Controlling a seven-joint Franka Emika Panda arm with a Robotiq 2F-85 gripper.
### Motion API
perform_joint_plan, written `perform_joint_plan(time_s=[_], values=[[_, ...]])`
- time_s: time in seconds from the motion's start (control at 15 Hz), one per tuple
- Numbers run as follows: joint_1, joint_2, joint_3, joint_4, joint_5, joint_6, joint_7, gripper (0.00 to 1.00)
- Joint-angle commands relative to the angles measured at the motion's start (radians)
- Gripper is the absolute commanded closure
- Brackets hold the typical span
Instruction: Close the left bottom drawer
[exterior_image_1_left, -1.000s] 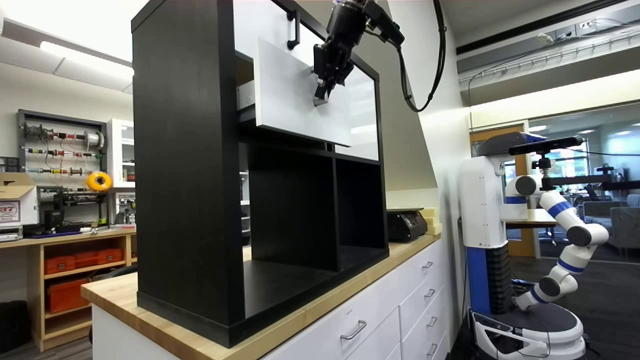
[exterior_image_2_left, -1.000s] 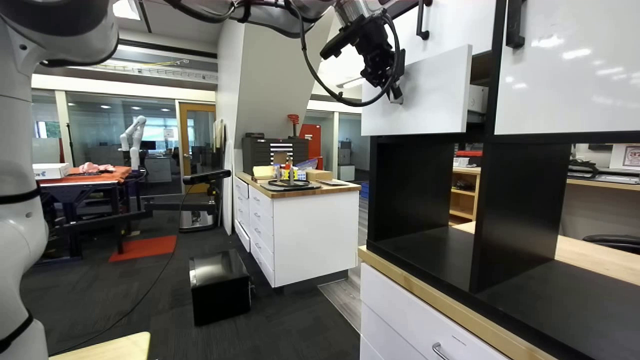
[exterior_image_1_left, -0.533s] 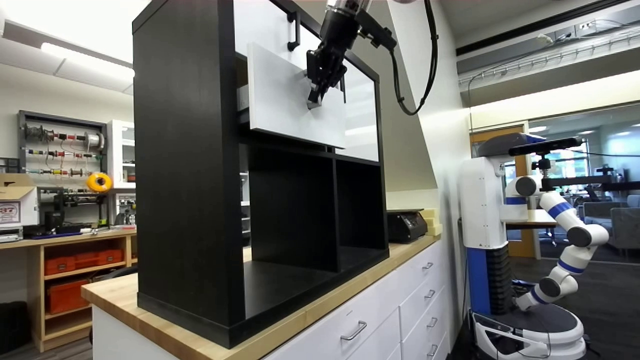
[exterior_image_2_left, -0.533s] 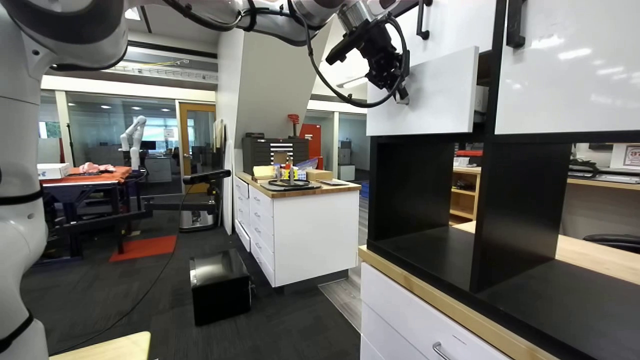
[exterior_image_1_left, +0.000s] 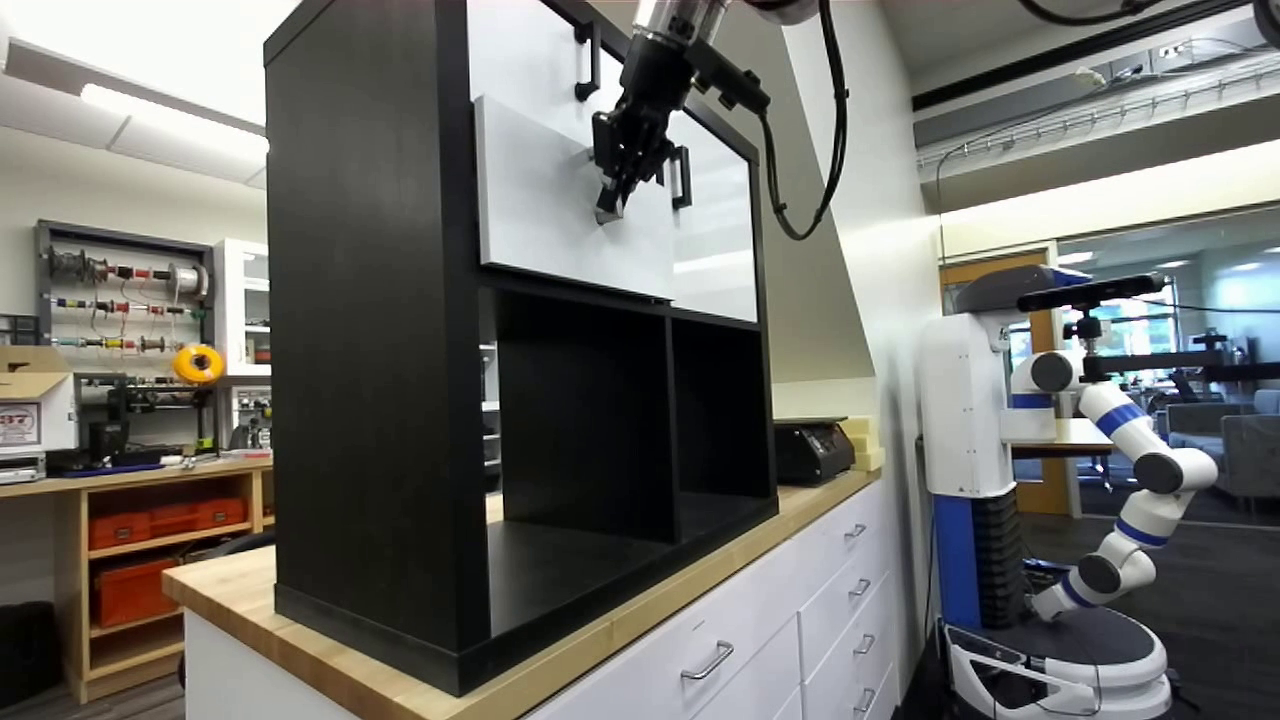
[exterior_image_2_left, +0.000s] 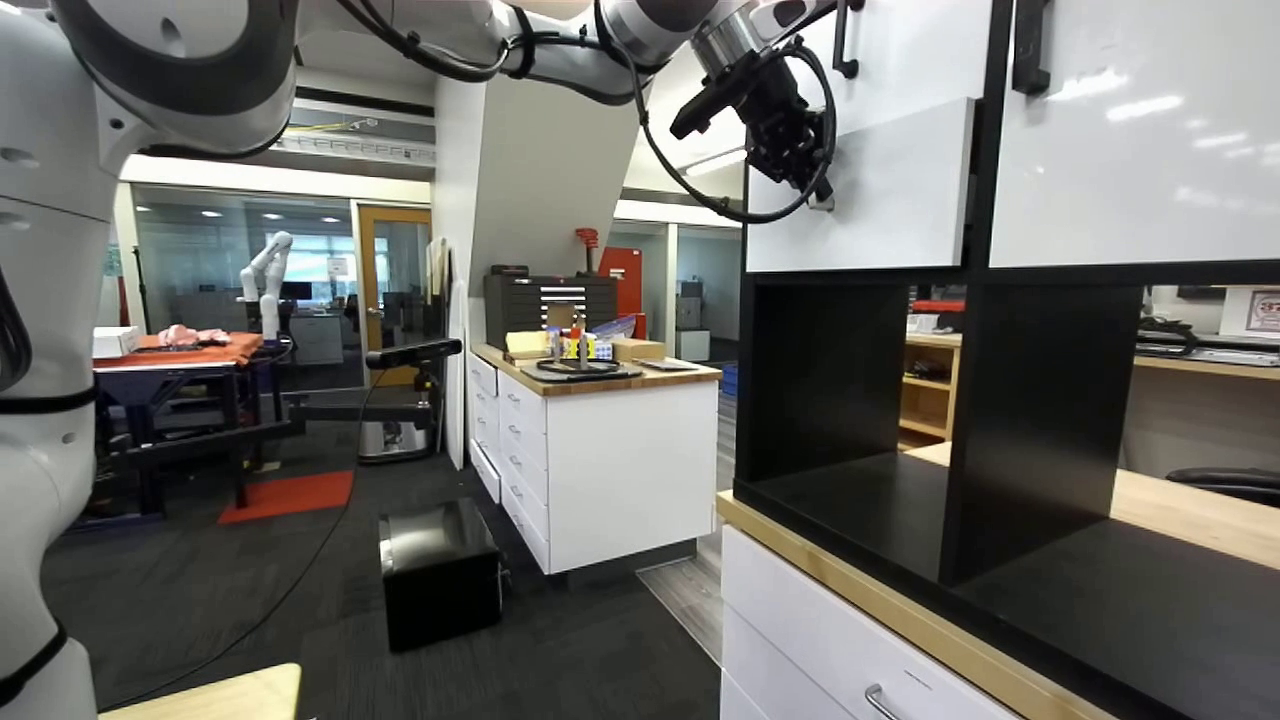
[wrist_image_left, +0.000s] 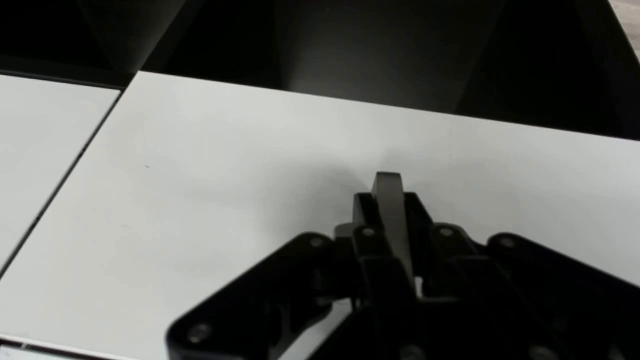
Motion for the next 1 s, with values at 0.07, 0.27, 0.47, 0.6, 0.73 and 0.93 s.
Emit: perform_joint_plan(time_s=[0.07,0.27,0.47,0.6,0.73,0.93], values=[[0.027,0.007,0.008,-0.017,-0.025,-0.027,0.029,0.48],[0.038,-0.016,0.008,-0.042,-0.029,-0.050,0.035,0.27],[0.061,-0.063,0.010,-0.066,-0.050,-0.142,0.043,0.08],[0.070,-0.092,0.014,-0.077,-0.047,-0.193,0.033,0.01],[0.078,-0.129,0.020,-0.090,-0.041,-0.254,0.031,0.00],[0.075,-0.194,0.027,-0.135,-0.026,-0.338,0.016,0.00]])
